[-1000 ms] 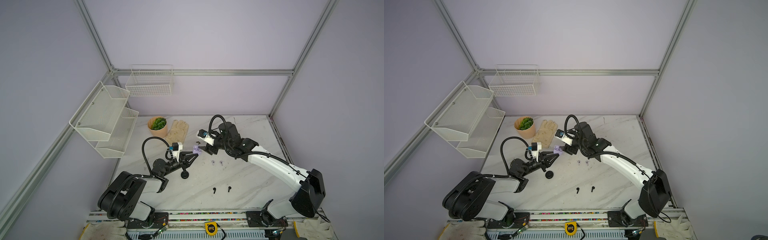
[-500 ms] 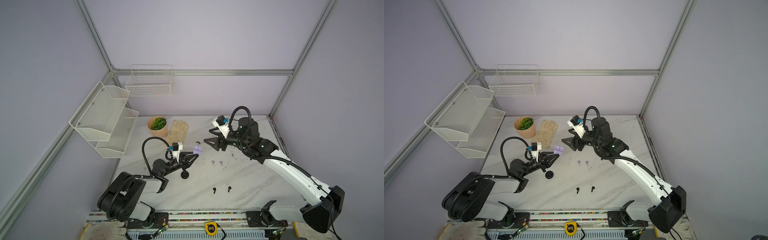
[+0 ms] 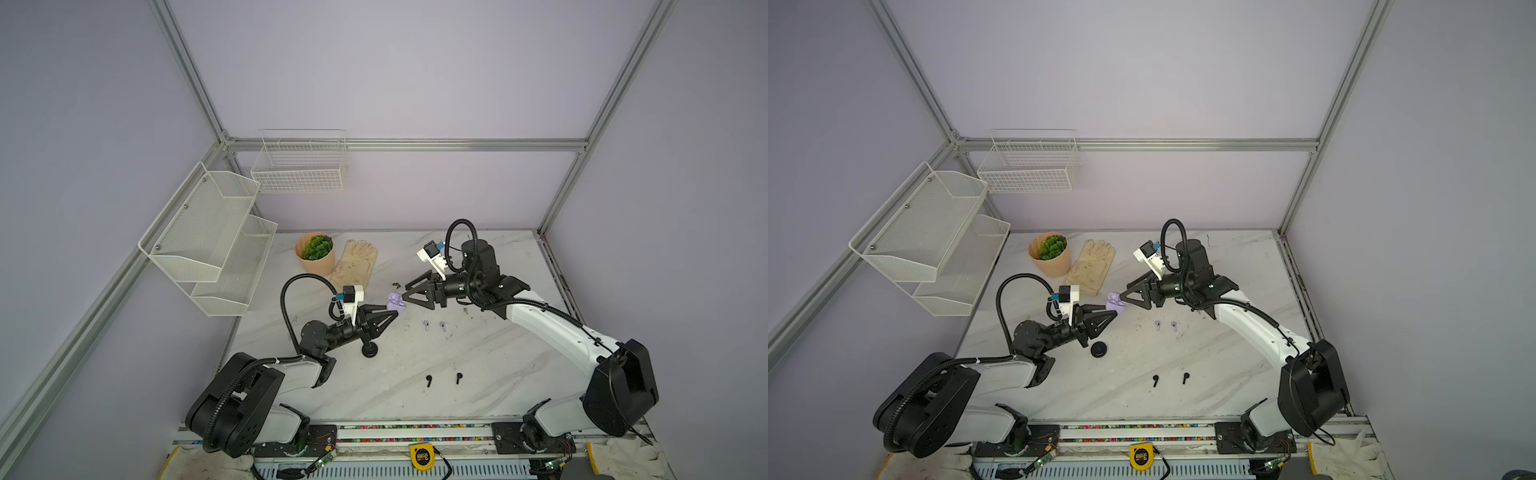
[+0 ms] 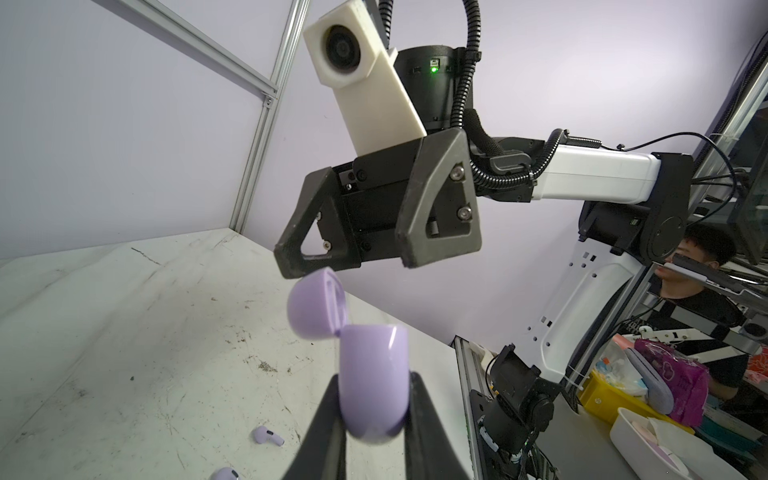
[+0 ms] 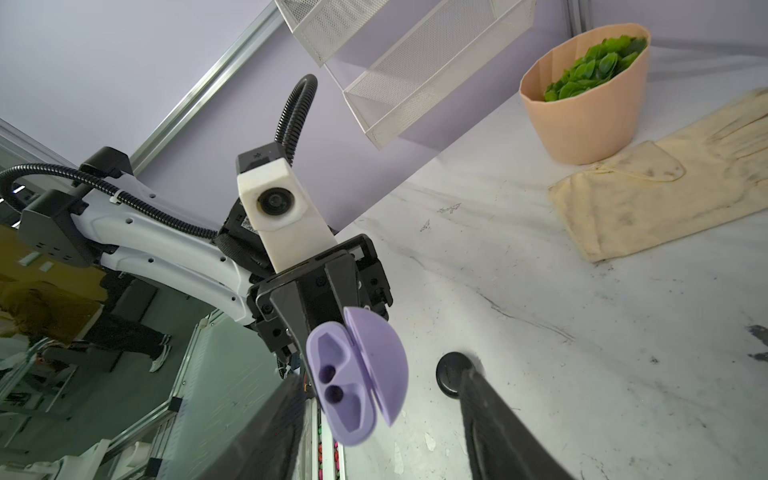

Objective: Insert the wireless bluetooth earbuds into the charging case

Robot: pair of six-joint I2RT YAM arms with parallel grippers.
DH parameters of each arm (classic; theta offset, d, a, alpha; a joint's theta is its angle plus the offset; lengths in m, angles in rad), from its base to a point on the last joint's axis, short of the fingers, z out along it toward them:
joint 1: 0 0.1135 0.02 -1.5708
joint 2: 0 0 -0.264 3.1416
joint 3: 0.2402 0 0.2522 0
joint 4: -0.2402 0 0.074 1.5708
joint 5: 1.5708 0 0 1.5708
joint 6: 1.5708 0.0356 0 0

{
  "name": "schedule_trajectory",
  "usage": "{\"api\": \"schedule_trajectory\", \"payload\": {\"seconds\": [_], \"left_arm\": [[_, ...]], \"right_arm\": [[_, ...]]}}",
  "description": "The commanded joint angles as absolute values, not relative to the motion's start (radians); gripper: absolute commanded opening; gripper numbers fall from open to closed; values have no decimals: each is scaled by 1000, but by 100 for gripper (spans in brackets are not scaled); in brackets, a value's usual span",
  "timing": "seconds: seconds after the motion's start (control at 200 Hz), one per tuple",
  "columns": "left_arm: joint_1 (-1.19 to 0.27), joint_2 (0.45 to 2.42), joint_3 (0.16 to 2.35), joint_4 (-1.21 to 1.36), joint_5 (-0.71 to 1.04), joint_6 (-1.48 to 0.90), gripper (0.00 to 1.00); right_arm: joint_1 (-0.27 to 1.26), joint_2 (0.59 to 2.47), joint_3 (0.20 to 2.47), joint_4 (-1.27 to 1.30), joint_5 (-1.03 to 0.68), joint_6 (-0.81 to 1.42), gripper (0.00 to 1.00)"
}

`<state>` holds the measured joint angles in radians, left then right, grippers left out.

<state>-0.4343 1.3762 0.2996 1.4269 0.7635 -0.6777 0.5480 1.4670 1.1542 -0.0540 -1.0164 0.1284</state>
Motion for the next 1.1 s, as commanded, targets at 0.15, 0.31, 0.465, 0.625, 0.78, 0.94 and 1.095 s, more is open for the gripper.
{"api": "schedule_trajectory", "payload": {"seconds": [0.15,0.31,0.465,0.625,0.78,0.94,1.095], "left_arm": [[-444,1376,343,1502,794,-691,0],[-446,1376,345,1503,797,-690,0],[-448,1377,346,1502,798,-692,0],[-449,1378,348,1502,798,-692,0],[-449,1381,351,1502,799,-692,0],[-449,1379,348,1502,793,-687,0],[-449,1378,347,1503,794,-687,0]], "right_arm": [[543,1479,1143,50,-1078,197,61],[551,1495,1135,84,-1090,209,58],[569,1513,1137,87,-1096,202,56],[572,1522,1141,70,-1107,184,55],[576,1531,1140,81,-1125,188,49],[583,1545,1141,77,-1134,183,45],[585,1549,1146,69,-1139,176,44]]}}
